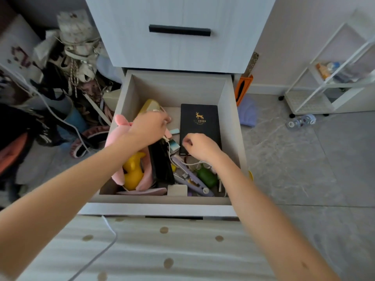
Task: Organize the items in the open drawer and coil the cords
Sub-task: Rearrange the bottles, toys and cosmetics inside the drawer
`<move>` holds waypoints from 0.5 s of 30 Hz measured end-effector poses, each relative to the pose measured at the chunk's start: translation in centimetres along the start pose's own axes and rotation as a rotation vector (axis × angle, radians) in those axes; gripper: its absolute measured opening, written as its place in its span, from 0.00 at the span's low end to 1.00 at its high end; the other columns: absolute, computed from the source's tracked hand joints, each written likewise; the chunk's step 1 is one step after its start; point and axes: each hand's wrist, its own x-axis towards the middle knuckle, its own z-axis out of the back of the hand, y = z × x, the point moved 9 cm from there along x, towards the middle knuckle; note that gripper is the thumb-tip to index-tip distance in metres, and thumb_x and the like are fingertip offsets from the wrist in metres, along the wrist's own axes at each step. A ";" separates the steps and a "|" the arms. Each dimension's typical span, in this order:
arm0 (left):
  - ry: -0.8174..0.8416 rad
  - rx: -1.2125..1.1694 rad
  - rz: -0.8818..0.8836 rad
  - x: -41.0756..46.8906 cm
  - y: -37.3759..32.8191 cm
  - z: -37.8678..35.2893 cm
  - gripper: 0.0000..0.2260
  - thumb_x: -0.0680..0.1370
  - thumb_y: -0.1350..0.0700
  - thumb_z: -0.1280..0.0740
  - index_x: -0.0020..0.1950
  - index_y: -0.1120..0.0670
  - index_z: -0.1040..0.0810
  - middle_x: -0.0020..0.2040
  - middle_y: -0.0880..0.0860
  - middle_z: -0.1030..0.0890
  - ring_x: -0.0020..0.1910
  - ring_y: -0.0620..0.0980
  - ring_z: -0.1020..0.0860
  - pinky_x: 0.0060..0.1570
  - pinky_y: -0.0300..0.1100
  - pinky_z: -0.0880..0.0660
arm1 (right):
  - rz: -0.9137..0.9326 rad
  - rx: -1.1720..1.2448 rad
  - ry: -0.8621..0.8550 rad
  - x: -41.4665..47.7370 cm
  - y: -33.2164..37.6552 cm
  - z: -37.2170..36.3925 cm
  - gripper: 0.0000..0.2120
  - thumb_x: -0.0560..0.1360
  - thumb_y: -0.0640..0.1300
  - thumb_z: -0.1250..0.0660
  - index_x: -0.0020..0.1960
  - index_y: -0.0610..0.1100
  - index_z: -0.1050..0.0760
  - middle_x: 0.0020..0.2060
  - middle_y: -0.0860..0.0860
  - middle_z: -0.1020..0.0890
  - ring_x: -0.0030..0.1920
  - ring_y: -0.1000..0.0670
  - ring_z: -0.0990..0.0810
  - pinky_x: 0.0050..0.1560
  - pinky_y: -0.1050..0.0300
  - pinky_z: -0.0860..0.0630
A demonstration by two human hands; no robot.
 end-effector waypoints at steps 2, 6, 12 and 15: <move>-0.180 0.113 -0.050 -1.2 0.7 3.4 0.13 0.76 0.60 0.42 0.57 0.55 0.22 0.55 0.55 0.20 0.56 0.56 0.25 0.65 0.50 0.37 | 0.074 0.092 0.025 -0.6 2.4 -0.8 0.19 0.79 0.57 0.43 0.62 0.46 0.27 0.52 0.48 0.19 0.48 0.50 0.20 0.46 0.53 0.22; -0.199 0.271 0.043 -3.4 3.8 4.5 0.12 0.77 0.57 0.42 0.53 0.54 0.20 0.55 0.52 0.22 0.61 0.56 0.28 0.69 0.61 0.50 | 0.132 0.031 0.261 -2.3 5.6 -4.6 0.43 0.71 0.72 0.44 0.74 0.44 0.42 0.67 0.45 0.28 0.62 0.46 0.25 0.56 0.51 0.26; 0.042 -0.099 0.189 -4.4 7.1 -0.1 0.14 0.72 0.56 0.37 0.55 0.47 0.23 0.59 0.48 0.24 0.72 0.51 0.45 0.64 0.59 0.35 | 0.214 -0.242 0.227 -2.2 6.1 -6.8 0.56 0.63 0.72 0.33 0.77 0.46 0.55 0.72 0.43 0.37 0.65 0.42 0.29 0.57 0.47 0.26; 0.066 0.025 0.225 -4.8 6.3 -0.2 0.21 0.73 0.56 0.37 0.67 0.48 0.29 0.64 0.47 0.28 0.71 0.51 0.46 0.57 0.55 0.31 | 0.249 -0.187 0.191 -2.3 6.5 -6.0 0.43 0.67 0.60 0.30 0.74 0.44 0.45 0.61 0.44 0.26 0.55 0.44 0.22 0.48 0.49 0.22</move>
